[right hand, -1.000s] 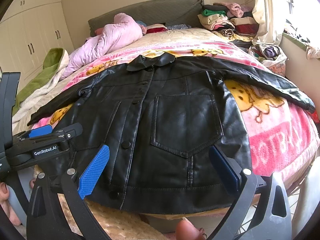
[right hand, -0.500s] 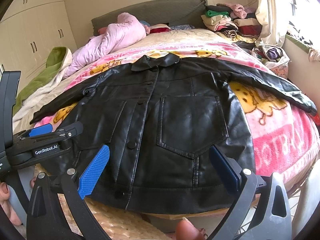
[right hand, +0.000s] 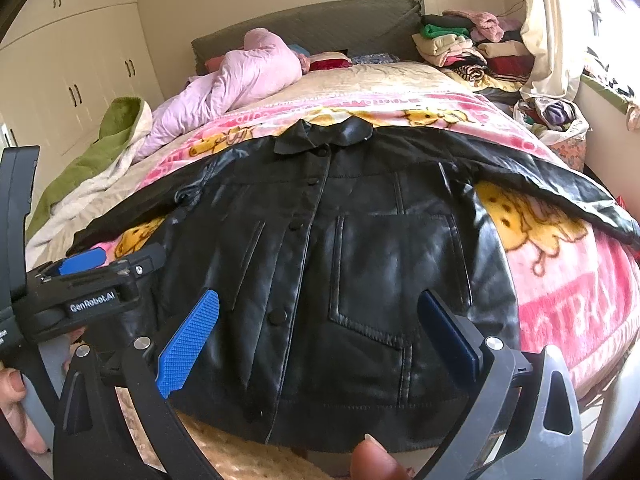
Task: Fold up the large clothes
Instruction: 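Grasp the jacket sleeve cuff with the right tool and lift it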
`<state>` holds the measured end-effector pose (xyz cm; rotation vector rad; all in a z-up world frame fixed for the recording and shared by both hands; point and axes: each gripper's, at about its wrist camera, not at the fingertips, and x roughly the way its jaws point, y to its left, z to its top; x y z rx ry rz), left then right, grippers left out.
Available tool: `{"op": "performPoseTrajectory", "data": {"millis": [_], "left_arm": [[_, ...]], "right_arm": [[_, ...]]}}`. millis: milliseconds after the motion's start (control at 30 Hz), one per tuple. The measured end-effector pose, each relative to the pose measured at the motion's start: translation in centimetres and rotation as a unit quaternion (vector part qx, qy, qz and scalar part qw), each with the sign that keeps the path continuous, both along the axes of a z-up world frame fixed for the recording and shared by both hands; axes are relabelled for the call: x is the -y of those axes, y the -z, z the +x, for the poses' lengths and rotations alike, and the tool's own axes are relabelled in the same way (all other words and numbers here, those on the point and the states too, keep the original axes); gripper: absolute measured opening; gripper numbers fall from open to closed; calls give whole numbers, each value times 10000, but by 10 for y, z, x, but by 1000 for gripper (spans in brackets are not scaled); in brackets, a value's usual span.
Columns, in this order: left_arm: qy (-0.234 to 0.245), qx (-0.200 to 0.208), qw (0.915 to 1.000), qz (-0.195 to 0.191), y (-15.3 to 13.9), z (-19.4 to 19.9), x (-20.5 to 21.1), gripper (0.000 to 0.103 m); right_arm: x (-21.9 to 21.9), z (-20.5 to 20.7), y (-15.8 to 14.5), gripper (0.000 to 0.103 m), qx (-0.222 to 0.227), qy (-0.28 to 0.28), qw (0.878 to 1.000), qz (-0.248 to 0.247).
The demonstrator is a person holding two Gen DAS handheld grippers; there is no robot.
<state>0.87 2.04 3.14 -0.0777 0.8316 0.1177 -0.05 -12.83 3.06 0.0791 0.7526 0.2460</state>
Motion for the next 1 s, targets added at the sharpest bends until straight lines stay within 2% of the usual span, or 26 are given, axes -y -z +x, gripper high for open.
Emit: {"op": "performPoseTrajectory", "data": {"millis": [333, 567, 1000], "left_arm": [[-171, 193, 9997, -56, -21, 32, -27, 94], [-266, 305, 9991, -142, -33, 57, -40, 94], [-435, 451, 9980, -123, -61, 109, -56, 94]], "right_arm": [[4, 25, -16, 99, 186, 15, 9998, 77], [17, 50, -17, 99, -35, 240, 9984, 506], [56, 92, -50, 99, 494, 709, 9936, 721]]}}
